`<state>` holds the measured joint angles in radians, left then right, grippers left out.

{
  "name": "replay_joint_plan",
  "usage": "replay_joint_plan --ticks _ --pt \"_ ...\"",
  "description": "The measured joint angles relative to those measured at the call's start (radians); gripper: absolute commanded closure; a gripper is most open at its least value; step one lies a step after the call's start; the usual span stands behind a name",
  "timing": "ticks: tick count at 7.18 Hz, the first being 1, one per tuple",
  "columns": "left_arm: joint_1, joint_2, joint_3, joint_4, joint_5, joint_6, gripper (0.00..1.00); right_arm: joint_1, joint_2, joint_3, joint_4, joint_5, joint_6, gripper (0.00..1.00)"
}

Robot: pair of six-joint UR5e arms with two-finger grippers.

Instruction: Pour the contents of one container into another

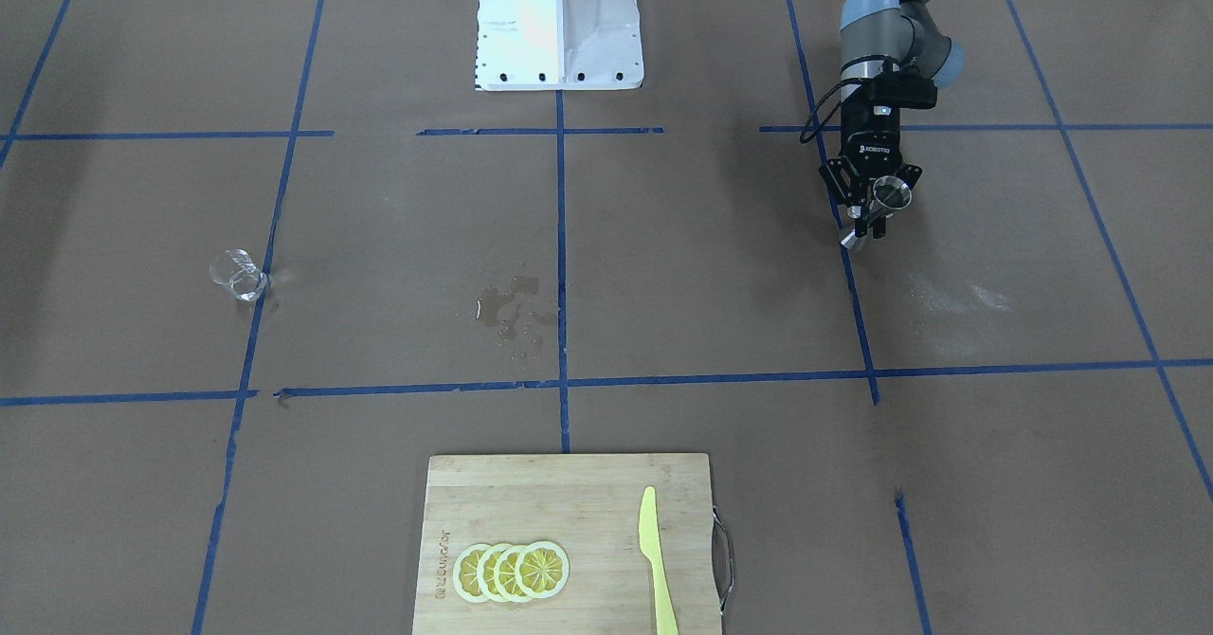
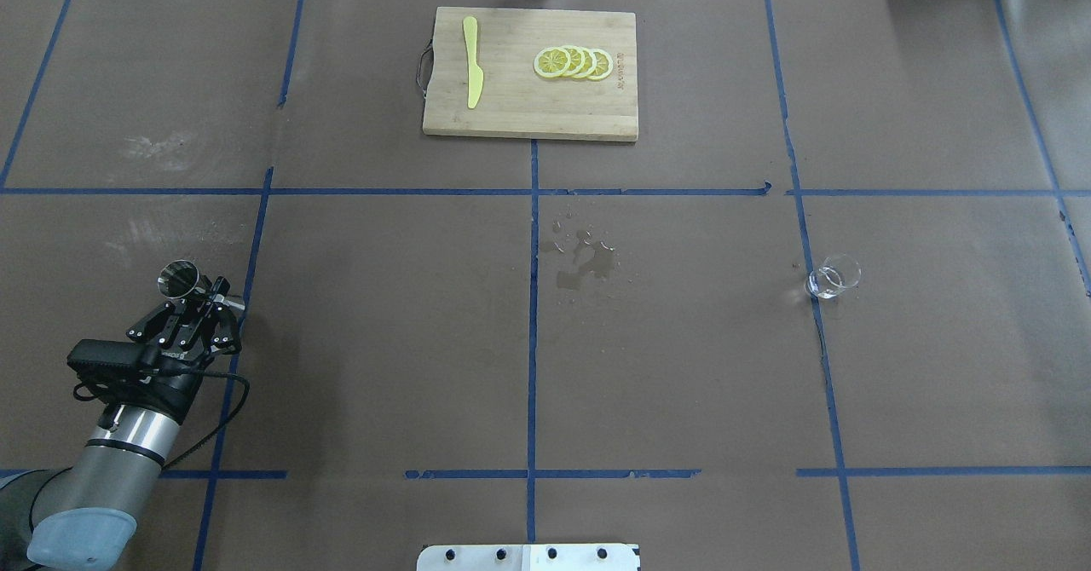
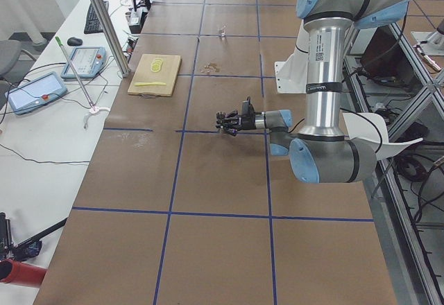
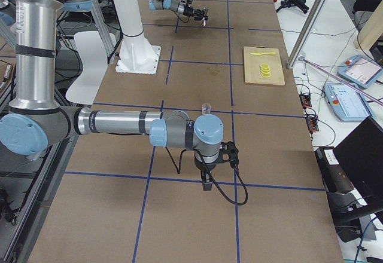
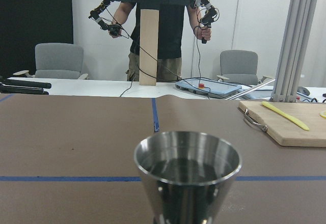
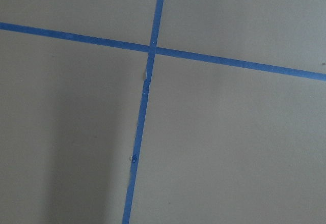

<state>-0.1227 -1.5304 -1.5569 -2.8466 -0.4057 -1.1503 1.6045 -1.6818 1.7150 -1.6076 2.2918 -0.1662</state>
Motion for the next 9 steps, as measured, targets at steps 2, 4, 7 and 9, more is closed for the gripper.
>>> replay_joint_plan --ticks 2,4,7,9 --pt "0.000 0.002 0.014 -0.001 0.000 0.002 1.00 0.000 0.000 0.000 0.000 0.000 0.000 0.00" --pt "0.000 0.002 0.018 -0.001 0.001 0.003 1.00 0.000 0.000 0.000 0.000 0.000 0.000 0.00" --pt "0.001 0.001 0.019 -0.001 0.000 0.002 1.00 0.000 0.000 0.000 0.000 0.001 0.001 0.00" --pt "0.001 0.001 0.019 -0.001 -0.001 0.001 1.00 0.000 0.001 0.001 0.000 0.000 0.000 0.00"
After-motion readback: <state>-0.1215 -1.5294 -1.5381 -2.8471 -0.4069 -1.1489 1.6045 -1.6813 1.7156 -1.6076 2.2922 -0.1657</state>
